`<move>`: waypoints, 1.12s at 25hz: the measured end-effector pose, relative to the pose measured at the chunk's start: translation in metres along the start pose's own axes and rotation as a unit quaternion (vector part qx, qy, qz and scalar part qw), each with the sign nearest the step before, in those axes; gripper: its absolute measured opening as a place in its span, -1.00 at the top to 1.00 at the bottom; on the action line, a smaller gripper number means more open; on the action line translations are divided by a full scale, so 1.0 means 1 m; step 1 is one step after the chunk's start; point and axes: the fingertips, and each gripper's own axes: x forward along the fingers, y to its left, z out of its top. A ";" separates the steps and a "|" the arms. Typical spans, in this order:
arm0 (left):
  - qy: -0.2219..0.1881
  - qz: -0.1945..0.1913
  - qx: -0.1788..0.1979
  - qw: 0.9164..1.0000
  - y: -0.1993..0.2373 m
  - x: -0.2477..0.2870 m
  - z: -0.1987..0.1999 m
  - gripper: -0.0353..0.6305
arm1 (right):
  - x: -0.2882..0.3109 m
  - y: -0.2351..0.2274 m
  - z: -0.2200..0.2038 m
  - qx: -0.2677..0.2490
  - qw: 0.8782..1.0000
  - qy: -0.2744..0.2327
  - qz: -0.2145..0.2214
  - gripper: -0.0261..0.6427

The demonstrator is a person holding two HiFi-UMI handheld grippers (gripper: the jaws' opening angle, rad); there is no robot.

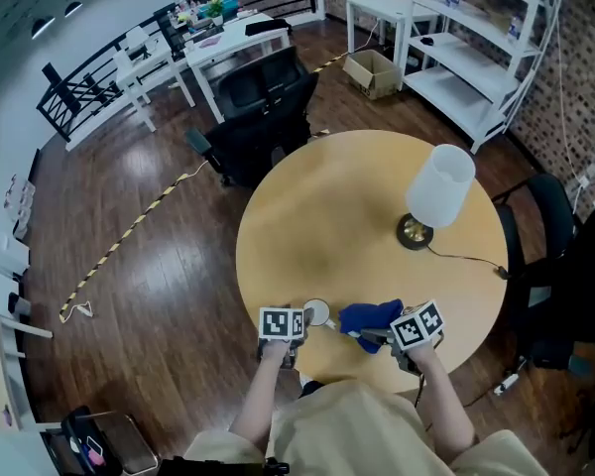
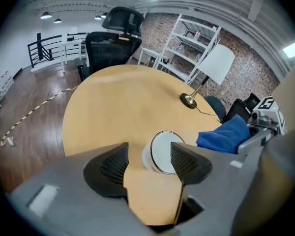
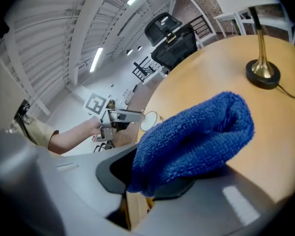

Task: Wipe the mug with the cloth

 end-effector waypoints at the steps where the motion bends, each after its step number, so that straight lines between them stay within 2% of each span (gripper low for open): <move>1: 0.015 0.003 0.009 1.000 0.001 0.007 -0.001 0.11 | 0.000 0.004 -0.005 -0.006 1.000 0.005 0.001 0.69; 2: 0.030 0.007 0.017 0.999 0.002 0.013 -0.002 0.11 | 0.001 0.008 -0.010 -0.013 1.000 0.012 0.001 0.69; 5: 0.059 0.018 0.024 0.998 0.006 0.028 -0.009 0.39 | 0.009 0.015 -0.021 -0.039 0.998 0.042 -0.009 0.69; 7: 0.068 0.013 0.017 0.997 0.003 0.033 -0.011 0.47 | 0.017 0.020 -0.022 -0.056 0.997 0.055 -0.010 0.69; 10: 0.074 0.008 0.017 0.997 -0.005 0.038 -0.011 0.71 | 0.034 0.028 -0.017 -0.071 0.995 0.065 -0.007 0.69; 14: 0.079 0.014 0.030 0.996 -0.004 0.039 -0.011 0.75 | 0.069 0.022 -0.008 -0.054 0.995 0.079 -0.029 0.69; 17: 0.083 0.007 0.024 0.996 -0.003 0.042 -0.011 0.75 | 0.086 0.017 -0.002 -0.036 0.996 0.081 -0.032 0.69; 28: 0.093 -0.031 -0.001 0.995 0.007 0.041 -0.005 0.74 | 0.091 0.012 0.001 0.027 0.997 0.073 -0.028 0.70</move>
